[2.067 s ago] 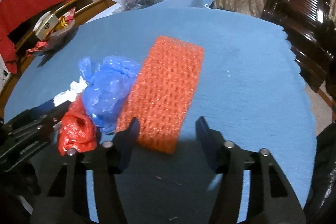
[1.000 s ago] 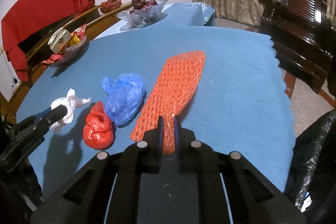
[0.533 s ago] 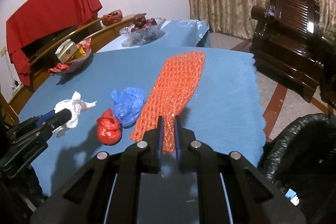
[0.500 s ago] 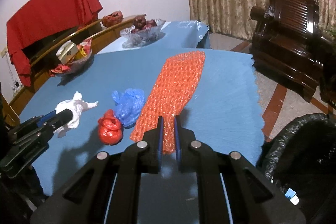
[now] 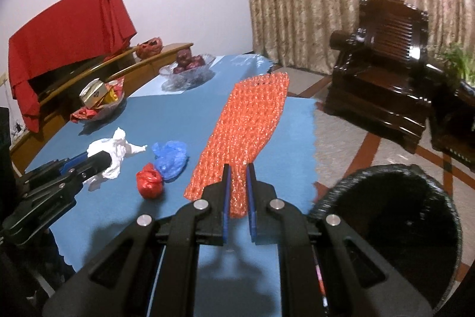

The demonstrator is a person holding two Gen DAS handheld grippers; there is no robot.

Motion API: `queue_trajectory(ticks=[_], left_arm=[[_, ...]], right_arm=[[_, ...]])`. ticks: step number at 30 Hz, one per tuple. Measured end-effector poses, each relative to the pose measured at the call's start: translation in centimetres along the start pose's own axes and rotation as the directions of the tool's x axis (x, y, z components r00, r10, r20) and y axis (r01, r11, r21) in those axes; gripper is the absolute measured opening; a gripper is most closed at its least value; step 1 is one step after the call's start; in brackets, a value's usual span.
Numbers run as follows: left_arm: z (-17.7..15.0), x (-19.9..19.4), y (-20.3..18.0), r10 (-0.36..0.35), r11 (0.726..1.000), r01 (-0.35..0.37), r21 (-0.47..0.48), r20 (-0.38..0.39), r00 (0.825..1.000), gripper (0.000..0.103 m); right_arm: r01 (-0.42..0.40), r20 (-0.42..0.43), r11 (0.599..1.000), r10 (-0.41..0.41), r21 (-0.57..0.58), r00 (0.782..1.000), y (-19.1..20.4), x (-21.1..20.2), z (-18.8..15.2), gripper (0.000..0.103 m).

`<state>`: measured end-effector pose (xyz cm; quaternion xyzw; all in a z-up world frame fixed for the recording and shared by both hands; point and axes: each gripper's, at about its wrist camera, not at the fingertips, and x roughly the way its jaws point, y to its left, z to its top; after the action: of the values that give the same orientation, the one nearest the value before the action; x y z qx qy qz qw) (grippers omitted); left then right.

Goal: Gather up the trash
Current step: 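Carry the orange net and white tissue over the bin and open both grippers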

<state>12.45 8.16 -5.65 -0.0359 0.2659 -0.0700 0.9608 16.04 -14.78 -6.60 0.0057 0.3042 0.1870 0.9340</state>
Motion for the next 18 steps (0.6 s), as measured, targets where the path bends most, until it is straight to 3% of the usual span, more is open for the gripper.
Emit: queue_trajectory(ticks=[8,18], left_arm=[[0.4,0.4,-5.9,-0.092,0.995,0.091,0.051,0.007,0.996,0.023],[0.7,2.3,-13.9,-0.217,0.970,0.217,0.109,-0.014,0.976,0.023]], right_arm=[[0.095,0.016,0.994,-0.095,0.049,0.995,-4.4,-4.2,-1.7,0.009],[0.214,0.023,0.969,-0.218,0.122,0.976,-10.5,-8.7,-4.0,0.009]])
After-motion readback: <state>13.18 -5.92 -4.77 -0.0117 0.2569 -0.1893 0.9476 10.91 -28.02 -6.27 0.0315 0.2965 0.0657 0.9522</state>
